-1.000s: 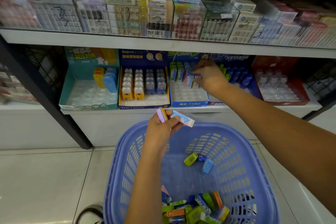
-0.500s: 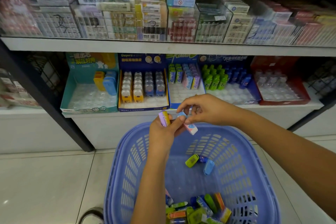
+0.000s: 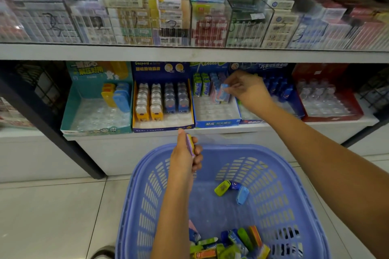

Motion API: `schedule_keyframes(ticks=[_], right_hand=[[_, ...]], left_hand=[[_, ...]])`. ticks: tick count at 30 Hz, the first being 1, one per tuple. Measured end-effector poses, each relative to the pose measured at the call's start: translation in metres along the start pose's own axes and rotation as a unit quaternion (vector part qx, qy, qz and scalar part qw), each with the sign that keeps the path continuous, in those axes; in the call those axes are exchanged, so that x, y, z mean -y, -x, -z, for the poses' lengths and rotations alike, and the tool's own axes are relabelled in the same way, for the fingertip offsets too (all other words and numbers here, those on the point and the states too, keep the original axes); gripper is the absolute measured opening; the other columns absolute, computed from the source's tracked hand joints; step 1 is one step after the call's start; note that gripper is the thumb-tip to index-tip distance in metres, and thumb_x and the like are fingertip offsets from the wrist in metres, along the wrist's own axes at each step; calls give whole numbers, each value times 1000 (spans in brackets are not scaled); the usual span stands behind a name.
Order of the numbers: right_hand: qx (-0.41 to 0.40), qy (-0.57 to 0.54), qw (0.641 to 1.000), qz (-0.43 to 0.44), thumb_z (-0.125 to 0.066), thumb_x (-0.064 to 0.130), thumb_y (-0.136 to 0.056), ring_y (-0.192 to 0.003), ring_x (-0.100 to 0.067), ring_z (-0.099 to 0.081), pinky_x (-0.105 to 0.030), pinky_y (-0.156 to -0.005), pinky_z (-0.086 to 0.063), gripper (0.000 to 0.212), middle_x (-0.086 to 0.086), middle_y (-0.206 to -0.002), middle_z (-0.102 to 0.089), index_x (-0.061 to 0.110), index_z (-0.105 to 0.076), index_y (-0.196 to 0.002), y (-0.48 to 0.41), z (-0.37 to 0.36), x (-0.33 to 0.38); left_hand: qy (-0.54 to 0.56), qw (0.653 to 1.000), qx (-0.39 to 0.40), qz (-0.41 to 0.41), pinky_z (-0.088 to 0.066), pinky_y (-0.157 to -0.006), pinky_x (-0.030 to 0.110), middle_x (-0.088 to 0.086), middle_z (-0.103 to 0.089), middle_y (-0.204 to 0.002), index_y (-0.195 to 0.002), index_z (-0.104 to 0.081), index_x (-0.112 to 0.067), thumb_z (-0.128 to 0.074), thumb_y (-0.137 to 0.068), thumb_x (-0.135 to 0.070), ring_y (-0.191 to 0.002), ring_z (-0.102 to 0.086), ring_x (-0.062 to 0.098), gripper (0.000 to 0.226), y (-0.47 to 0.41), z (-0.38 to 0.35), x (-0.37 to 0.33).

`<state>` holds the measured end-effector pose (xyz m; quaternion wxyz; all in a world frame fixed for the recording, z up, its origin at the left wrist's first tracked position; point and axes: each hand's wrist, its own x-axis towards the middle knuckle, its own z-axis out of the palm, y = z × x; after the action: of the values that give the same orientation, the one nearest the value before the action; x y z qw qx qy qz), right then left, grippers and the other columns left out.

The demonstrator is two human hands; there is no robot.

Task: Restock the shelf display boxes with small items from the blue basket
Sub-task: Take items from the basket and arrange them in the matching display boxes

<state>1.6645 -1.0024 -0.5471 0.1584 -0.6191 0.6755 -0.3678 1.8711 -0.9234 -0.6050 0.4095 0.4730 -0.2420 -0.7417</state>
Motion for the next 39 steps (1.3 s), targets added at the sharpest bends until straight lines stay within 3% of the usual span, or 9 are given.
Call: schedule_keyframes(ticks=[3,8,12,16,20,24,29,34,39], right_hand=[[46,14,999,-22,-69,5,-82,-71,1,-55,3,-64,-41,11,-2,-88,-64,12,-64,-88,-8,-7,-5],[32,17,998,-42,-71,4,-80,-81,-10,-57,-2,-69,-43,11,-9,-100,-68,10,-69,-89,-11,-9,-10],[-4,148,985,89,-71,9,-81,-87,-22,-55,-10,-74,-35,22,-20,-112,-60,0,-72,-101,-2,-15,-12],[-12,188,969,159,-68,7,-83,-88,-35,-60,-30,-78,-49,19,-23,-106,-61,-1,-72,-100,9,-18,-17],[-20,202,970,137,-65,10,-87,-89,-28,-57,-23,-82,-40,28,-20,-119,-54,4,-67,-114,16,-14,-9],[46,-4,999,11,-65,19,-87,-67,-7,-55,-24,-68,-49,19,0,-88,-63,21,-67,-106,44,-10,20],[203,-156,967,-19,-71,25,-81,-63,-5,-61,-15,-60,-50,17,11,-79,-69,24,-71,-98,85,-1,49],[162,-176,969,-56,-73,48,-64,-63,-7,-65,-17,-60,-53,33,9,-74,-71,25,-72,-88,97,5,56],[116,-242,954,-132,-78,13,-73,-63,-12,-68,-22,-63,-58,16,-2,-68,-71,13,-69,-86,90,14,40]], left_hand=[[21,999,21,12,-18,-33,15,-3,-45,-49,-76,-52,-14,-33,-101,-41,-35,-28,7,42,-2,3,0],[67,995,66,31,-20,-30,16,-2,-47,-52,-82,-57,-10,-33,-100,-34,-34,-30,6,38,-6,11,-4],[135,983,115,36,-20,-31,16,1,-47,-58,-87,-58,-5,-30,-98,-26,-34,-30,5,37,-5,13,-8],[155,979,129,26,-19,-36,17,1,-47,-65,-95,-61,-1,-28,-95,-21,-37,-30,5,38,-3,11,-10],[139,982,130,13,-29,-42,18,2,-48,-70,-111,-61,2,-32,-98,-18,-45,-37,7,38,2,8,-11],[107,984,137,-26,-45,-52,18,2,-60,-77,-108,-63,-1,-36,-101,-18,-56,-49,7,33,7,5,-9],[56,978,193,-60,-49,-59,19,4,-64,-78,-102,-64,-3,-37,-101,-21,-63,-55,8,32,13,-2,-8],[-119,970,118,-174,-48,-67,19,-5,-63,-84,-124,-60,-15,-54,-95,-24,-70,-55,5,31,11,-16,2],[-236,914,39,-328,-38,-55,10,-19,-58,-71,-119,-59,-31,-64,-89,-25,-56,-43,-1,30,8,-36,7]])
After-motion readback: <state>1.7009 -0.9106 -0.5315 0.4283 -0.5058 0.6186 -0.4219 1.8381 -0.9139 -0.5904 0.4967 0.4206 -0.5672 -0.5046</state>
